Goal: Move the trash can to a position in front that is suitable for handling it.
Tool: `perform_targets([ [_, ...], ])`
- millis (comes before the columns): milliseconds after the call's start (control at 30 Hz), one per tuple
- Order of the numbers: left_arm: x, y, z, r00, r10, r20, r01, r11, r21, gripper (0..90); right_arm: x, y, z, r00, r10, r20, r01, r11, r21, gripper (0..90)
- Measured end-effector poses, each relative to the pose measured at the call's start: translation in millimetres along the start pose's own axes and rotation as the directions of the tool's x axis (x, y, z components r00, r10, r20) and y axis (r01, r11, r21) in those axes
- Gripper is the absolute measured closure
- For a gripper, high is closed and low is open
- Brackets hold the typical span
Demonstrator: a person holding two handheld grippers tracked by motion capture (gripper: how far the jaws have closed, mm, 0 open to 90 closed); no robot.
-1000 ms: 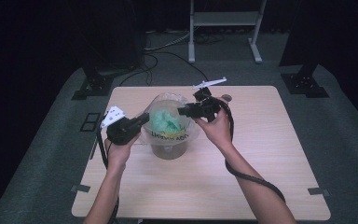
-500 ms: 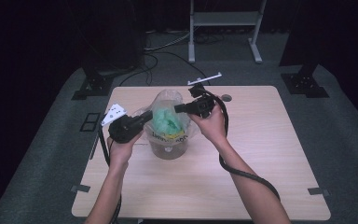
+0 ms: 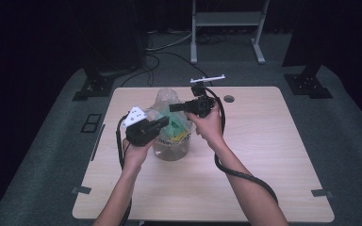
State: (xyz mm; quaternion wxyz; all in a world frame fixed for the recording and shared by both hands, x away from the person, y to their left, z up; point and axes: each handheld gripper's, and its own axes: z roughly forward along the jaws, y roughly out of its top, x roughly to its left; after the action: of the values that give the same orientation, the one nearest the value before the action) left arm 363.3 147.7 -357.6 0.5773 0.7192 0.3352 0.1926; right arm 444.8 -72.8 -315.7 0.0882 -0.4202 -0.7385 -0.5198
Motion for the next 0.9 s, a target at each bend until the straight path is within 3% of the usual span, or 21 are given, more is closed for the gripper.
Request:
perform_targets([
  [167,-2.0,1.3,1.6,1.0,0.007,0.006,-0.007,1.0,0.005,89.2,-0.2,-1.0,-0.1,0.9994,0.028,-0.02,-0.028,1.0,-0.013,82.9],
  [233,-2.8,2.4,1.7,0.9999,0.013,0.008,-0.013,0.9999,0.006,89.1,-1.2,-1.0,0.4,0.9987,0.041,-0.031,-0.042,0.999,-0.025,74.2],
  [300,-3.7,3.1,1.7,0.9998,0.016,0.01,-0.016,0.9998,0.007,89.1,-0.9,-0.1,-0.5,0.998,0.046,-0.044,-0.048,0.998,-0.041,70.9],
  [400,-5.2,4.0,1.7,0.9997,0.019,0.014,-0.019,0.9998,0.004,89.1,3.0,1.6,0.8,0.9994,0.026,-0.022,-0.027,0.999,-0.039,65.9],
  [500,-6.3,4.3,2.4,0.9996,0.02,0.018,-0.02,0.9998,0.005,89.1,6.9,2.8,6.3,0.9995,0.002,0.03,-0.002,1.0,-0.004,63.9],
  [567,-7.1,4.1,2.9,0.9994,0.028,0.021,-0.028,0.9996,0.009,89.1,8.6,2.9,10.2,0.998,-0.011,0.062,0.011,1.0,0.015,68.8],
  [667,-6.8,3.3,2.0,0.9993,0.026,0.027,-0.027,0.9995,0.014,85.3,9.3,1.3,14.5,0.9943,-0.027,0.103,0.022,0.999,0.046,89.2],
  [733,-6.2,2.9,-1.4,0.9991,0.032,0.026,-0.033,0.9994,0.014,77.6,7.9,0.4,14.2,0.9926,-0.029,0.118,0.023,0.998,0.05,90.0],
  [900,-2.2,1.3,-15.3,0.9999,0.0,0.011,0.001,1.0,-0.008,59.1,-0.5,-1.4,8.2,0.9954,-0.005,0.096,0.003,1.0,0.021,90.0],
])
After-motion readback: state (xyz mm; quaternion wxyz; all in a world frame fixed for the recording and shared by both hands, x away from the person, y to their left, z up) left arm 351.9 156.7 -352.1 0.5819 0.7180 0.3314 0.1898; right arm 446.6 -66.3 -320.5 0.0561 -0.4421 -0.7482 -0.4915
